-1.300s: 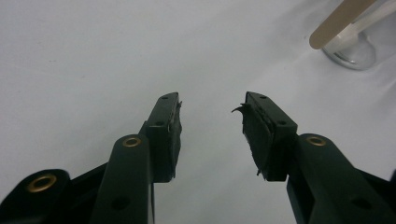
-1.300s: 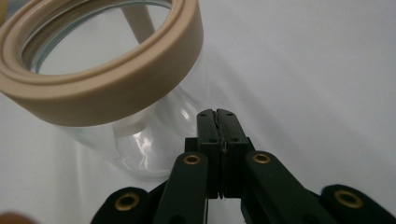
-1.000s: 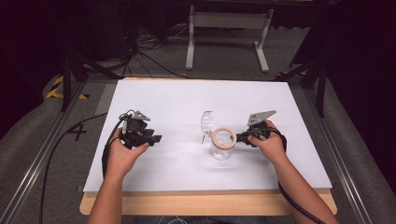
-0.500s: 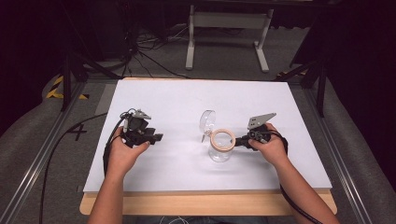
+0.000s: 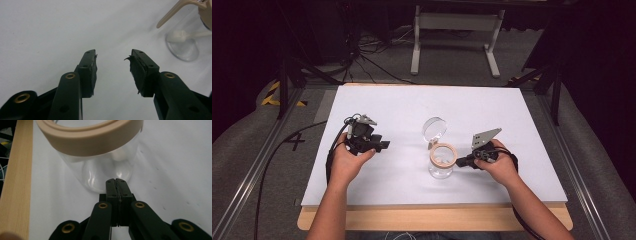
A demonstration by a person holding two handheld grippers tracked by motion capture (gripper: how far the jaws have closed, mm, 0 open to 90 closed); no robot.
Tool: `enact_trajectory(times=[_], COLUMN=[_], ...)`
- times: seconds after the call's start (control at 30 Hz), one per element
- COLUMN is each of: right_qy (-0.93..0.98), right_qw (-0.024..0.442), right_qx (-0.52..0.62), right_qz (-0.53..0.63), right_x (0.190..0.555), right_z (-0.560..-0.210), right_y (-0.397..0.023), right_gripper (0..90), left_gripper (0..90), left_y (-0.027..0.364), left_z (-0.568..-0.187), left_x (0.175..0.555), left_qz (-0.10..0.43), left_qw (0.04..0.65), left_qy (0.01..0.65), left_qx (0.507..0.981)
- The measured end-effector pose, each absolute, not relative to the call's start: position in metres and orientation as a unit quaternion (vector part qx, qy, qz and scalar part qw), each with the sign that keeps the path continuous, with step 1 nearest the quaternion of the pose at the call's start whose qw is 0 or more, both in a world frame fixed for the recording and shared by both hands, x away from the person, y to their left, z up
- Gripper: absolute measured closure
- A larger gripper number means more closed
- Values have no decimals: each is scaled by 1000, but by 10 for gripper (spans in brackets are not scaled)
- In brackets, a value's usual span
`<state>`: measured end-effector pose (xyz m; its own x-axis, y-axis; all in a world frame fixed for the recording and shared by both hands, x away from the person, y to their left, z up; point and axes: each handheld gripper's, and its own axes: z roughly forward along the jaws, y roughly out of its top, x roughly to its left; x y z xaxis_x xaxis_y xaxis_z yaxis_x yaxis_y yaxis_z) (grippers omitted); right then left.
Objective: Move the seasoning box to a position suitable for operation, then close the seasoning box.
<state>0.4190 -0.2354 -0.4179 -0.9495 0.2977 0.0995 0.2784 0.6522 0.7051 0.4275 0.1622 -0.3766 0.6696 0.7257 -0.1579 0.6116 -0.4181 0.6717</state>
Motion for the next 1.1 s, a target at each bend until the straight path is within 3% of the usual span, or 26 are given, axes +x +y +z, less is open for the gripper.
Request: enact_trajectory(times=[0.37, 0.73, 0.93, 1.1], right_qy=[914, 905, 897, 889], right_qw=[-1, 4, 16, 27], right_qx=[123, 139, 152, 161], right_qz=[386, 402, 415, 427], right_x=[407, 406, 404, 401], right_z=[-417, -409, -399, -389], right_y=[-211, -221, -234, -242], right_gripper=[900, 900, 900, 900], left_gripper=[570, 587, 626, 748], left_y=[164, 158, 152, 147], left_z=[-376, -374, -368, -360], left_x=[428, 431, 431, 431], left_qz=[81, 70, 68, 64], left_qw=[364, 374, 389, 412], left_qy=[398, 384, 370, 355], left_qx=[838, 841, 841, 837])
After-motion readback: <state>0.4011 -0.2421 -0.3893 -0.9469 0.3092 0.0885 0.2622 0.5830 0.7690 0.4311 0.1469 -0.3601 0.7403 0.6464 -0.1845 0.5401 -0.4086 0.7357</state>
